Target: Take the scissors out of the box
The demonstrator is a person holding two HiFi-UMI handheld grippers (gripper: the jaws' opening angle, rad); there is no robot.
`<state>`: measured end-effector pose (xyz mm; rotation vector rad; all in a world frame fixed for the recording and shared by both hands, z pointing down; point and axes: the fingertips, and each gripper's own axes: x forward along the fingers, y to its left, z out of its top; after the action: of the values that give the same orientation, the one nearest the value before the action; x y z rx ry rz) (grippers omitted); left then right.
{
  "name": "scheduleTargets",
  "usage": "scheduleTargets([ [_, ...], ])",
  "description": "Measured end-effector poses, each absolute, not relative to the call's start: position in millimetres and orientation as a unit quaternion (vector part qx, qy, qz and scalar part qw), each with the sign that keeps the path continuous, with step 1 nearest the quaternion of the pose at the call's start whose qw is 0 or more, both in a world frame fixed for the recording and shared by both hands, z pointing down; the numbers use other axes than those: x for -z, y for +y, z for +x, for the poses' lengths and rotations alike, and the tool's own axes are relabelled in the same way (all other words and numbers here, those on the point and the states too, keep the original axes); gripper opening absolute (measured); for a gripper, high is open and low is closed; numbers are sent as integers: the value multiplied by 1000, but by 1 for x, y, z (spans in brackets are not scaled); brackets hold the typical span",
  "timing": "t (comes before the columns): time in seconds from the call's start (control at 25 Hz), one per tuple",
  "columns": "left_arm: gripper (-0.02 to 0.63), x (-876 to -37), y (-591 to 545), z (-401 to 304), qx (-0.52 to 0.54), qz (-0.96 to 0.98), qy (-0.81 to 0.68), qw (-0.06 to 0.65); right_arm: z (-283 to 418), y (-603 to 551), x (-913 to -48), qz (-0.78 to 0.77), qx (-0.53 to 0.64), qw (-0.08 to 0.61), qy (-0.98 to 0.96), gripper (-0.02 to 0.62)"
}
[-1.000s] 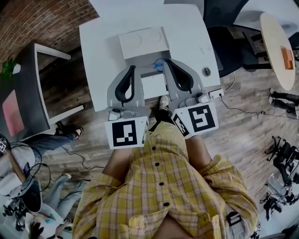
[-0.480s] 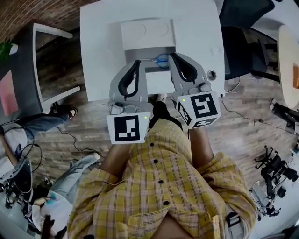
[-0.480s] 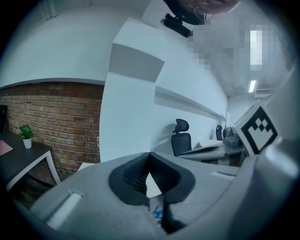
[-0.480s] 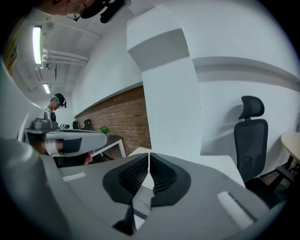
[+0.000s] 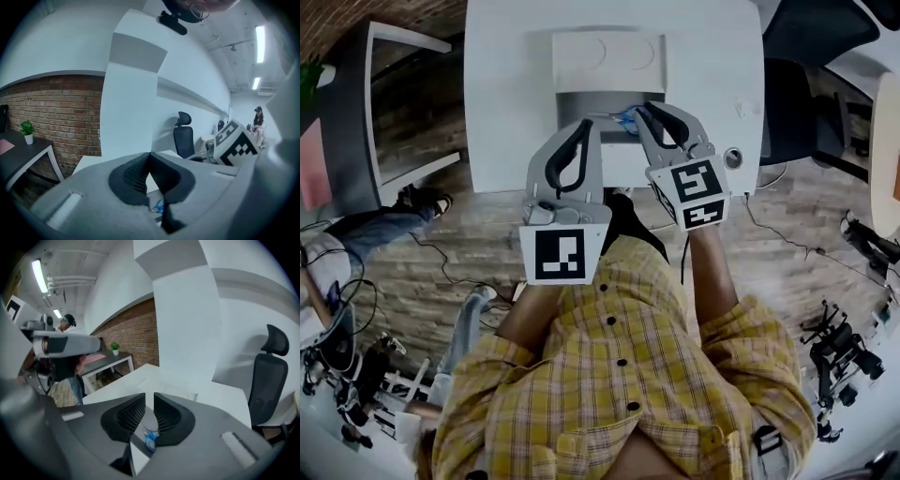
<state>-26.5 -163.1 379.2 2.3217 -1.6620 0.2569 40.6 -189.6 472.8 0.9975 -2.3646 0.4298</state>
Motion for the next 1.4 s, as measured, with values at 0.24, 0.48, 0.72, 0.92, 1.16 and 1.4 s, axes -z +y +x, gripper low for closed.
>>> scheduleTargets([
  [0.24,3,-385,-166,-16,-87,810,-562,143,42,-183,-514,295,-124,356,-878,78],
  [0.48,3,-388,-164,-11,-93,813,-555,150,41,-172,-560,191,-89,452,-867,83],
  [0.72,3,-389,-165,-17,-96,810,-560,147,47,-161,-607,91,21,566,-819,98],
  [0.92,3,-392,-166,-16,-100,810,-560,143,50,-158,-633,45,51,602,-796,101],
  [1.16,3,-399,-167,-20,-103,808,-562,143,58,-160,-655,9,74,636,-768,109],
  [1.4,3,-396,-171,-28,-97,806,-565,150,55,-160,-670,-20,95,660,-745,127],
])
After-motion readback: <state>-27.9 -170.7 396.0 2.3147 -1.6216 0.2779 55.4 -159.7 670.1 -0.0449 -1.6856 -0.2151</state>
